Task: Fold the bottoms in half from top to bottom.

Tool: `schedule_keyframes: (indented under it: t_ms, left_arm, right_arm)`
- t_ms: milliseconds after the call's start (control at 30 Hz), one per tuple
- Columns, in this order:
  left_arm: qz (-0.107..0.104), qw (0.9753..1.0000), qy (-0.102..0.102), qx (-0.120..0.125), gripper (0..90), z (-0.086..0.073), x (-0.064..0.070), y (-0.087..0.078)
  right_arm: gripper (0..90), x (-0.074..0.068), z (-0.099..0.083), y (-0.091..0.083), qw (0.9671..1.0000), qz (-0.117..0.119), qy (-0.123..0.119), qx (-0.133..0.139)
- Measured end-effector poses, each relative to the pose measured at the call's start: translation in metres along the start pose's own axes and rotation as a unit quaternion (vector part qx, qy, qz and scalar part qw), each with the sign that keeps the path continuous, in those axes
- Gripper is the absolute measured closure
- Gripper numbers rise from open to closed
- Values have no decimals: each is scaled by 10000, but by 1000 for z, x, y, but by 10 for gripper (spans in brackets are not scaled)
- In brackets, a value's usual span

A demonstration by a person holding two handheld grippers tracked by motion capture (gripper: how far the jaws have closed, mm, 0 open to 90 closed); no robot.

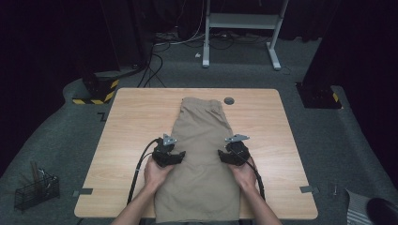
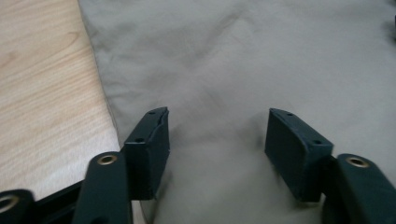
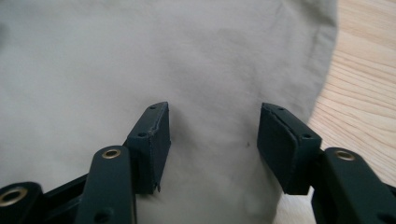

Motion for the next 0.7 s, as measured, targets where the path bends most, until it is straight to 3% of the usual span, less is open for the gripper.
schedule_keyframes:
  t_ms: [200, 367, 533, 600, 700]
  left_arm:
    - [-144, 9997, 112, 144, 382, -19, 6, -32]
    - [-198, 9994, -174, 245, 377, -37, 9, -53]
    - [-92, 9997, -54, 221, 377, -43, 11, -49]
    - [-92, 9997, -92, 197, 380, -42, 11, -45]
    - [26, 9998, 28, 217, 382, -39, 11, -39]
  right_arm:
    - [461, -24, -11, -31, 9985, 345, 16, 428]
    - [466, -44, -30, -42, 9975, 548, -16, 452]
    - [465, -52, -40, -34, 9983, 523, -160, 221]
    - [465, -51, -42, -29, 9987, 449, -213, 128]
    - [469, -47, -43, -24, 9990, 372, -238, 113]
Point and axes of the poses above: each handheld gripper's, and its own axes: y roughly forward along the jaws, z roughly out of its top, x roughly to its right, the point moved 8 cm from there along y, roughly forward along the jaws, and after that the axes turned 15 degrees about z, right-handed, at the moved point
